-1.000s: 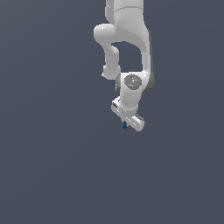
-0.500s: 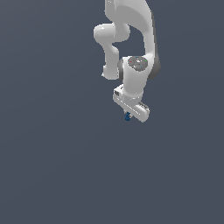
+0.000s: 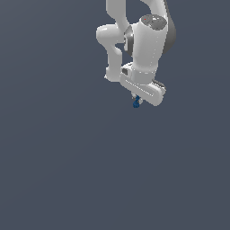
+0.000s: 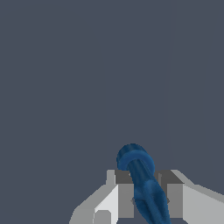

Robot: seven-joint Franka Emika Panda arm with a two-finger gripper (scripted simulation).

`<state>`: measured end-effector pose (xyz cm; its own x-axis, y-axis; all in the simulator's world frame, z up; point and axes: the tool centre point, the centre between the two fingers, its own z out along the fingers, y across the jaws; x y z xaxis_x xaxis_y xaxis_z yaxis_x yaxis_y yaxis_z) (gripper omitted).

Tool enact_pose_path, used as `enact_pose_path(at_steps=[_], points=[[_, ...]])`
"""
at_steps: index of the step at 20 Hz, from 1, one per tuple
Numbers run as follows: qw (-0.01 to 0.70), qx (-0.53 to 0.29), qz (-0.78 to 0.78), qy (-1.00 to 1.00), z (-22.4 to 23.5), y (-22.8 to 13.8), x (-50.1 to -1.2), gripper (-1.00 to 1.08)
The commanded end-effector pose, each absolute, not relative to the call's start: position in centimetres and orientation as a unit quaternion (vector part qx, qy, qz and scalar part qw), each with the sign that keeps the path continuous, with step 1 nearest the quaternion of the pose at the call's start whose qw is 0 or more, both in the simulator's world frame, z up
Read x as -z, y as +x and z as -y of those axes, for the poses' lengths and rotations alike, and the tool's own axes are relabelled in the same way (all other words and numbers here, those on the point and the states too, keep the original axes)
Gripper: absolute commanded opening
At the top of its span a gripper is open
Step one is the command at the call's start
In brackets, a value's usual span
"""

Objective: Pick up the object and move it to a goal position.

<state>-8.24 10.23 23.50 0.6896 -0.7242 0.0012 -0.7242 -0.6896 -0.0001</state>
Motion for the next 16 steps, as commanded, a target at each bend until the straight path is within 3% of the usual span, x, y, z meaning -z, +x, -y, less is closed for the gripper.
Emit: enact_pose_path(at_steps=[1,16], points=[[0.001,-0.001,0.394,0.919,-10.6,-8.8,-26.3,-1.0],[0.001,-0.001,0.394,0.919,-12.9,-11.1,-41.8,-1.0]])
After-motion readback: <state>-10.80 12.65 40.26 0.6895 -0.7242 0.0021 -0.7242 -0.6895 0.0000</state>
